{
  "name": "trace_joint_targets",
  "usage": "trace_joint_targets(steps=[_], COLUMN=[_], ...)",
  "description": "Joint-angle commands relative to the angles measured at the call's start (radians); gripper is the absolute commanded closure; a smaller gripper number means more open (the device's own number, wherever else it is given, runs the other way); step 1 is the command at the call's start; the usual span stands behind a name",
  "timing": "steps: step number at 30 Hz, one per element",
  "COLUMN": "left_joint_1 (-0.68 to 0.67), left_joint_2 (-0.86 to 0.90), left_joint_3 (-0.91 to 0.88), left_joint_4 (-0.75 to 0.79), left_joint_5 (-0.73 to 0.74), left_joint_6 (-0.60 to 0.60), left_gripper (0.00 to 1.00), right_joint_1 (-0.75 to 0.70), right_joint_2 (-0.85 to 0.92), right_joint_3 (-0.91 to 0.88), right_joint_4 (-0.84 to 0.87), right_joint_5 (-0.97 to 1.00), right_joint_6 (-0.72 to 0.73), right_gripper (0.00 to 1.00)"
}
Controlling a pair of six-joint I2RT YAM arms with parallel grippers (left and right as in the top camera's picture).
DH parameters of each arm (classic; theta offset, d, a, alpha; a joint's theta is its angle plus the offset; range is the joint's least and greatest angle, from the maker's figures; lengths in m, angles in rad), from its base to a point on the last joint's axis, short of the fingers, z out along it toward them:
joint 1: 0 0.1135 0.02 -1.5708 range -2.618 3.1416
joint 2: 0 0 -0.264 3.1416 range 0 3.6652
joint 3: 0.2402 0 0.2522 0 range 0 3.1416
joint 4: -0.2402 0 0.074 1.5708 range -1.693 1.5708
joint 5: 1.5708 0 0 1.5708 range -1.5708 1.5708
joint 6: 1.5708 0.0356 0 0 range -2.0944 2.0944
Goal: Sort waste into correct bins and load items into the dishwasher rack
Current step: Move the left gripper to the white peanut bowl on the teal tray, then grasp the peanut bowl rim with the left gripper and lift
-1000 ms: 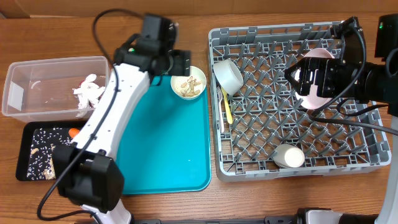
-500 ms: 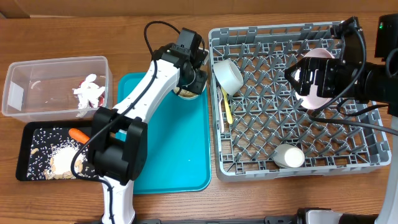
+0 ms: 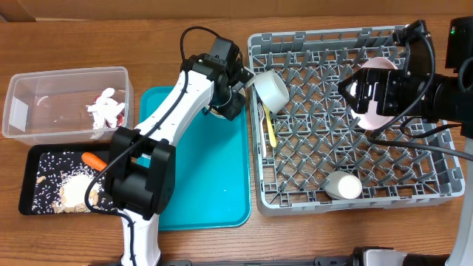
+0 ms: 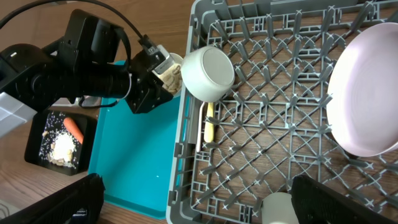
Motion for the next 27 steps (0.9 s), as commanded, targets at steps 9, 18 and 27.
trace_joint_targets(steps=[9, 18, 27], left_joint_1=[0.001, 0.001, 0.001], left_joint_2=[0.100, 0.101, 0.100], left_joint_3=[-0.014, -0.014, -0.013], left_joint_4=[0.006, -0.016, -0.114], left_joint_5=[-0.005, -0.106, -0.161], left_joint_6=[0.059, -0.066, -0.237], left_gripper=[0.58, 0.74, 0.80], right_joint_1=[0.005, 0.005, 0.005], right_joint_2=[-0.002, -0.002, -0.002], right_joint_3=[0.005, 0.005, 0.005], right_joint_4=[0.004, 0.004, 0.004], right_joint_5=[0.003, 0.003, 0.003], right_joint_6=[0.000, 0.000, 0.000], right_gripper=[0.00, 0.00, 0.00])
